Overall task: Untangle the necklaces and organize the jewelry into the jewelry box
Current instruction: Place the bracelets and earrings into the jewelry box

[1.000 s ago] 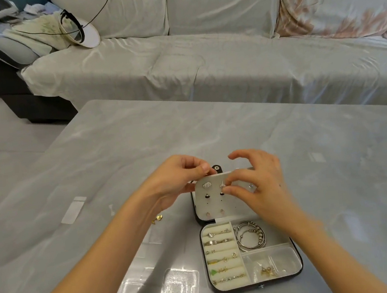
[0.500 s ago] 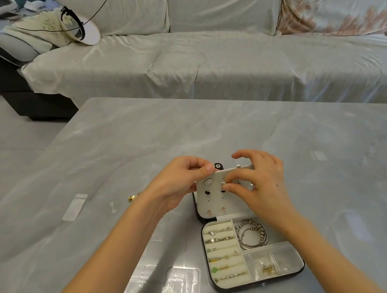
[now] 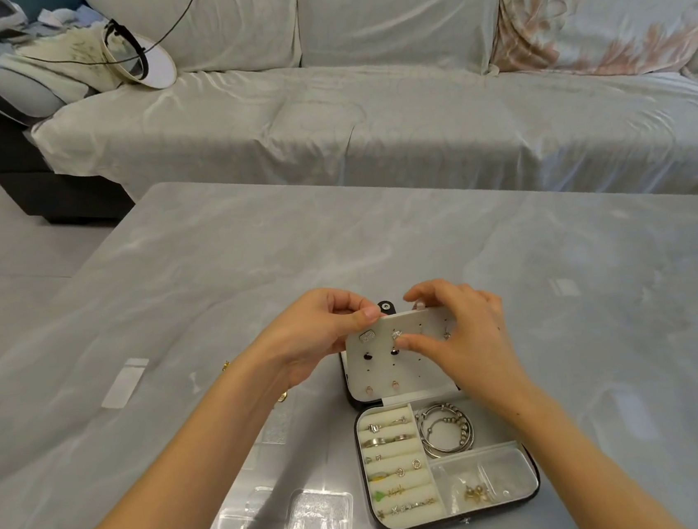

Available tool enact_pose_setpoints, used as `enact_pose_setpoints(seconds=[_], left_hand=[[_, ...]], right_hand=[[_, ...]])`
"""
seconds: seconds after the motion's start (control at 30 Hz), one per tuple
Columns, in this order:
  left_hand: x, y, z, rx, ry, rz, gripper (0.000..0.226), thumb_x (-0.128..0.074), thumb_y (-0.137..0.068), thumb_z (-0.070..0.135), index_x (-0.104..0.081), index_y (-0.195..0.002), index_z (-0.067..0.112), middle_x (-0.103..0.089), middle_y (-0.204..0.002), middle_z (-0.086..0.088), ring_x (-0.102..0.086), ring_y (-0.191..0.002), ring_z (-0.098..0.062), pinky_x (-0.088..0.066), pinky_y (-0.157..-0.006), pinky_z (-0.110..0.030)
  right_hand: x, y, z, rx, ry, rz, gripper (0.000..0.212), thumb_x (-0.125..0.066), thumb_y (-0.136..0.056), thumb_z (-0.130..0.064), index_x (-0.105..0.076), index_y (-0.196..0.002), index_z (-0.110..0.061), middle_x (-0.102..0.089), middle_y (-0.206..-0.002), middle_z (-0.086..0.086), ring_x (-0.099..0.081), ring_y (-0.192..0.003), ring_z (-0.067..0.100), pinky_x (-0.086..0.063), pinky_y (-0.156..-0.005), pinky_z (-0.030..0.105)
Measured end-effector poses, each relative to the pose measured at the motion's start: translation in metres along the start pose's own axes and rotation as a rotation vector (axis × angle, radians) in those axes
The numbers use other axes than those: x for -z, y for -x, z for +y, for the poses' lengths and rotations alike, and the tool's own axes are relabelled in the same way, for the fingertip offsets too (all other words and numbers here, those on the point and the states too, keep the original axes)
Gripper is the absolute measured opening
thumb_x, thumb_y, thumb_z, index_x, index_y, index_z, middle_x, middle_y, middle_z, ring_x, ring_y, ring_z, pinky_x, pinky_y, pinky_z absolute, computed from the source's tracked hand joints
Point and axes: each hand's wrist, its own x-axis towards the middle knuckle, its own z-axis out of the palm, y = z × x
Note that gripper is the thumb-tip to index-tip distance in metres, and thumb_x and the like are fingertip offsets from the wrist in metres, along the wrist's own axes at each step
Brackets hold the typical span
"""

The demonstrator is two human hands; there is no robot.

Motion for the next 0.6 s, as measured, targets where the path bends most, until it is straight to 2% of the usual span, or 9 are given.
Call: enact_pose_setpoints(seconds=[0.1, 0.2, 0.27, 0.33, 0.5, 0.6], left_hand=[[0.000, 0.000, 0.000, 0.003, 0.005, -0.009, 0.007, -0.061, -0.087, 0.012, -0.064, -0.083, 0.008, -0.064, -0.095, -0.015, -0.060, -0.078, -0.016, -0.051, -0.076, -0.027], [0.000, 0.001, 0.001, 0.009, 0.011, -0.014, 0.006, -0.062, -0.087, 0.011, -0.065, -0.083, 0.008, -0.064, -0.093, -0.014, -0.060, -0.079, -0.016, -0.051, -0.078, -0.028], [-0.001, 0.002, 0.002, 0.010, 0.005, -0.022, 0.005, -0.062, -0.086, 0.012, -0.065, -0.083, 0.009, -0.065, -0.092, -0.013, -0.061, -0.078, -0.015, -0.051, -0.076, -0.027], [-0.002, 0.002, 0.002, 0.007, 0.003, -0.019, 0.005, -0.063, -0.086, 0.012, -0.065, -0.083, 0.009, -0.065, -0.092, -0.014, -0.061, -0.077, -0.015, -0.051, -0.074, -0.026], [0.001, 0.003, 0.005, 0.071, 0.032, -0.085, 0.009, -0.061, -0.086, 0.012, -0.068, -0.086, 0.005, -0.069, -0.084, -0.007, -0.063, -0.073, -0.011, -0.054, -0.070, -0.022], [0.004, 0.003, 0.011, 0.109, 0.106, -0.126, 0.009, -0.059, -0.086, 0.007, -0.066, -0.083, 0.003, -0.069, -0.074, -0.004, -0.064, -0.064, -0.010, -0.054, -0.063, -0.020]], right_hand=[[0.000, -0.002, 0.001, 0.041, 0.058, -0.039, 0.032, -0.075, -0.067, -0.047, -0.065, -0.096, -0.040, -0.057, -0.086, -0.028, -0.047, -0.094, 0.001, -0.018, -0.086, 0.025], [0.004, -0.006, -0.001, 0.006, 0.024, -0.091, 0.023, -0.076, -0.069, -0.043, -0.063, -0.088, -0.045, -0.059, -0.087, -0.027, -0.044, -0.091, -0.006, -0.020, -0.087, 0.026], [0.007, -0.008, -0.004, -0.032, -0.006, -0.120, 0.021, -0.076, -0.070, -0.041, -0.059, -0.082, -0.047, -0.053, -0.080, -0.033, -0.040, -0.087, -0.011, -0.020, -0.087, 0.025], [0.009, -0.009, -0.006, -0.053, 0.013, -0.139, 0.020, -0.075, -0.071, -0.041, -0.058, -0.080, -0.047, -0.049, -0.077, -0.035, -0.040, -0.085, -0.009, -0.020, -0.086, 0.025], [0.009, 0.001, -0.009, -0.035, 0.047, -0.087, 0.023, -0.076, -0.070, -0.040, -0.055, -0.077, -0.046, -0.055, -0.079, -0.029, -0.046, -0.090, 0.002, -0.017, -0.082, 0.025], [0.010, 0.018, -0.008, -0.010, 0.018, -0.034, 0.021, -0.075, -0.068, -0.043, -0.055, -0.074, -0.046, -0.055, -0.078, -0.027, -0.047, -0.087, -0.001, -0.019, -0.083, 0.021]])
